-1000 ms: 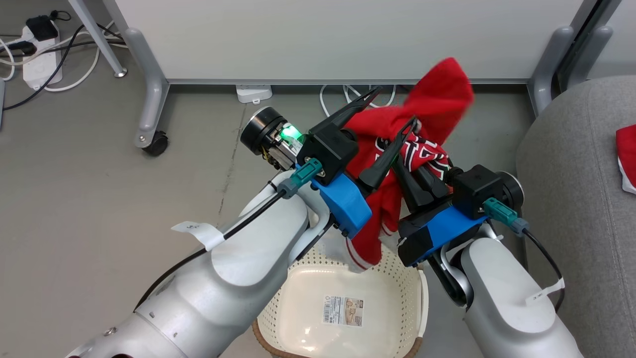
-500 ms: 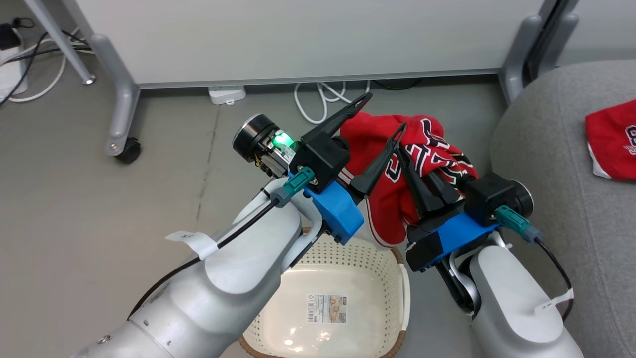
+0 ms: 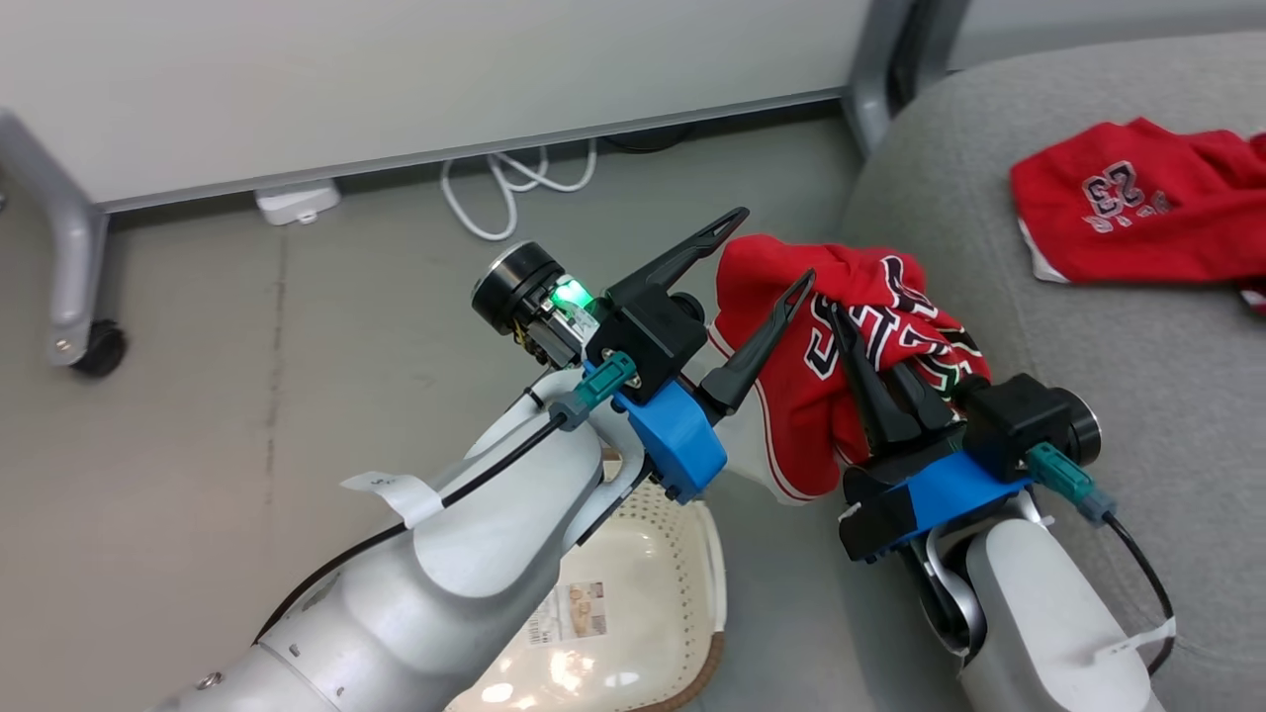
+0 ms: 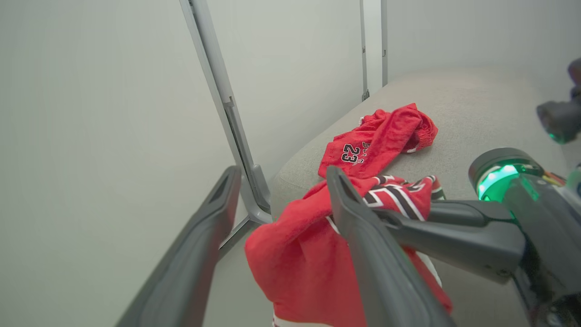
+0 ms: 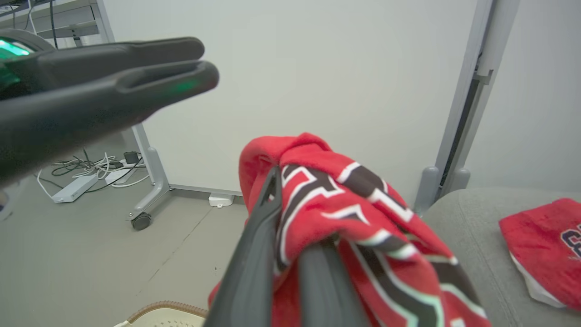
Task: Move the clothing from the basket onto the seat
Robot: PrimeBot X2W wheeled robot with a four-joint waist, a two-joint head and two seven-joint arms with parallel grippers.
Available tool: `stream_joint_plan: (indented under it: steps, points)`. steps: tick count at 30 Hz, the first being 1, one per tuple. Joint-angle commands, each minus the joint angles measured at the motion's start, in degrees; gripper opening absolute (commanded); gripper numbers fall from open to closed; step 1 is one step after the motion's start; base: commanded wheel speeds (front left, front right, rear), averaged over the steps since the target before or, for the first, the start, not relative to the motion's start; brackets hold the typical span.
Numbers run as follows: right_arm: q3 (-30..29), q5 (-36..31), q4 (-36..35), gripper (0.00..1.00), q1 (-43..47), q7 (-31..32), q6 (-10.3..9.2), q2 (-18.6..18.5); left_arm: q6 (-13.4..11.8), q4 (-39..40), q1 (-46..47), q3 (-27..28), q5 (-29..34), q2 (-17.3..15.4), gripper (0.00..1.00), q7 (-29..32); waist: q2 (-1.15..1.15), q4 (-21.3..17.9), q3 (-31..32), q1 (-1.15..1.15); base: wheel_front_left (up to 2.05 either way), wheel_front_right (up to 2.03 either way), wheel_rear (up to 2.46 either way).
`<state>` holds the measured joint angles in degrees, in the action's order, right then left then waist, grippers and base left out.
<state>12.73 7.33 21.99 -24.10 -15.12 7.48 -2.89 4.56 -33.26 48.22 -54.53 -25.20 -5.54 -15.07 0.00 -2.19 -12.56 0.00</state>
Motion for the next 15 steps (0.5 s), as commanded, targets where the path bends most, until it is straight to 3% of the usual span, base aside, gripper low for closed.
stream_joint_plan:
  steps: [1,15]
  points:
    - [-0.4,-0.1,-1.1,0.0,1.2,0.0,0.03,0.0,0.2,-0.3,-0.2,-0.4,0.3,-0.1,1.0,-0.1,0.0,-3.6,-0.7,0.0,0.0,0.0,0.0]
    - [-5.0,1.2,-7.3,0.0,8.2,0.0,0.03,0.0,0.9,-1.4,0.9,-3.1,0.3,0.6,1.0,0.2,0.0,-12.3,-3.0,0.0,0.0,0.0,0.0]
